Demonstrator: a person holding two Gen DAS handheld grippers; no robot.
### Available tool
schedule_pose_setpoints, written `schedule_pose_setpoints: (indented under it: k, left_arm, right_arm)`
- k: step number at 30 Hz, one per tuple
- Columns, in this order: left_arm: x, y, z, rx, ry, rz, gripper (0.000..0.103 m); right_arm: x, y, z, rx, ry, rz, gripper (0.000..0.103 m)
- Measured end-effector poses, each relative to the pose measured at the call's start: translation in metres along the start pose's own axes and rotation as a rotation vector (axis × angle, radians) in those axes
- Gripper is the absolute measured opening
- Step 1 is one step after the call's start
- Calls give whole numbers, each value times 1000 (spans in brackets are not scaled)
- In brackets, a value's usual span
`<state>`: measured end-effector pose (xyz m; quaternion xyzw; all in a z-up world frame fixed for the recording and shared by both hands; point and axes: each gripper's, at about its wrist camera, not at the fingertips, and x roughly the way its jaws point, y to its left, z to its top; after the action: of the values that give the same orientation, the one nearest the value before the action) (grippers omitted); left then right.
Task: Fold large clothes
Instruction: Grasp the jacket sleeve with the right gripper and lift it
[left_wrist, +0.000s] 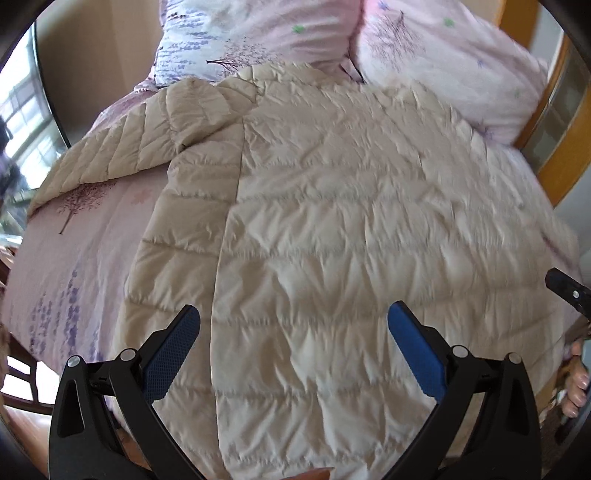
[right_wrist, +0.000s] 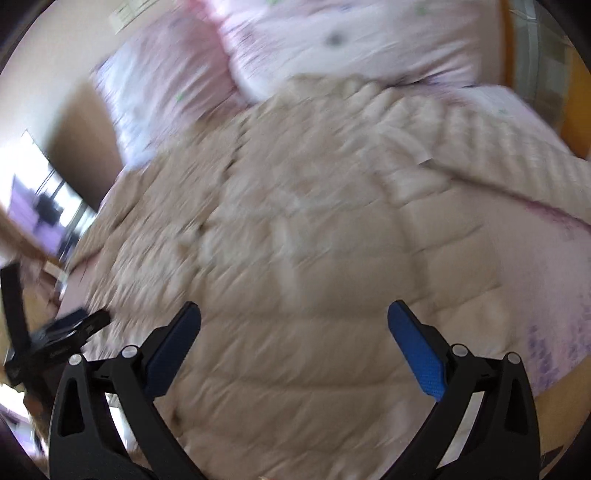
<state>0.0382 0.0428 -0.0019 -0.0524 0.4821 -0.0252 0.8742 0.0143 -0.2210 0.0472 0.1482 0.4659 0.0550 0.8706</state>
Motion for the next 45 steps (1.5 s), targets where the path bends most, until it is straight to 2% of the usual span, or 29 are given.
schedule_pose_setpoints:
  k: [2, 5, 9, 12, 16, 20, 22, 24, 26, 28, 32, 36, 39, 41, 43, 45]
  left_arm:
    - [2, 8, 7, -38, -13, -66, 102]
    - [10, 21, 16, -118, -13, -190, 102]
    - [17, 24, 29, -124, -11, -252, 102]
    - [23, 25, 39, -138, -3, -283, 102]
    - [29, 26, 50, -133, 6, -274, 102]
    - [32, 22, 61, -64, -5, -201, 102]
    - [30, 21, 66, -18, -41, -175, 102]
    - [27, 17, 70, 38, -102, -150, 102]
    - [23, 12, 73, 96, -158, -117, 102]
    - [22, 9, 78, 125, -170, -107, 102]
    - [24, 9, 86, 129, -160, -160, 102]
    - [27, 9, 91, 117, -157, -183, 102]
    - [28, 14, 95, 69, -163, -257, 102]
    - [29, 19, 99, 22, -162, -298, 102]
    - [32, 25, 103, -21, -149, -338, 102]
    - [33, 28, 107, -51, -146, -369, 102]
  right_arm:
    - [-2, -22, 11, 77, -41, -26, 101]
    - [-3, -64, 21, 243, -67, 77, 101]
    - [-7, -129, 32, 465, -49, 133, 101]
    - [-19, -181, 32, 643, -113, 109, 98]
    - [-34, -253, 26, 853, -236, 19, 81]
    - [-42, -321, 12, 1059, -342, -22, 69]
    - [-42, -348, 7, 1128, -375, -50, 58]
    - [-44, -367, 2, 1165, -402, -60, 52]
    - [-47, -385, 0, 1184, -421, -83, 47]
    - [-48, -392, -2, 1196, -430, -118, 37]
    - [-46, -393, 7, 1158, -440, -186, 30]
    - [-44, -395, 21, 1130, -447, -243, 14]
    - [-46, -385, 39, 1041, -452, -325, 9]
    - [-48, -365, 59, 936, -469, -386, 7]
    - [-53, -339, 78, 824, -499, -401, 7]
    - [-55, -312, 96, 726, -516, -373, 7]
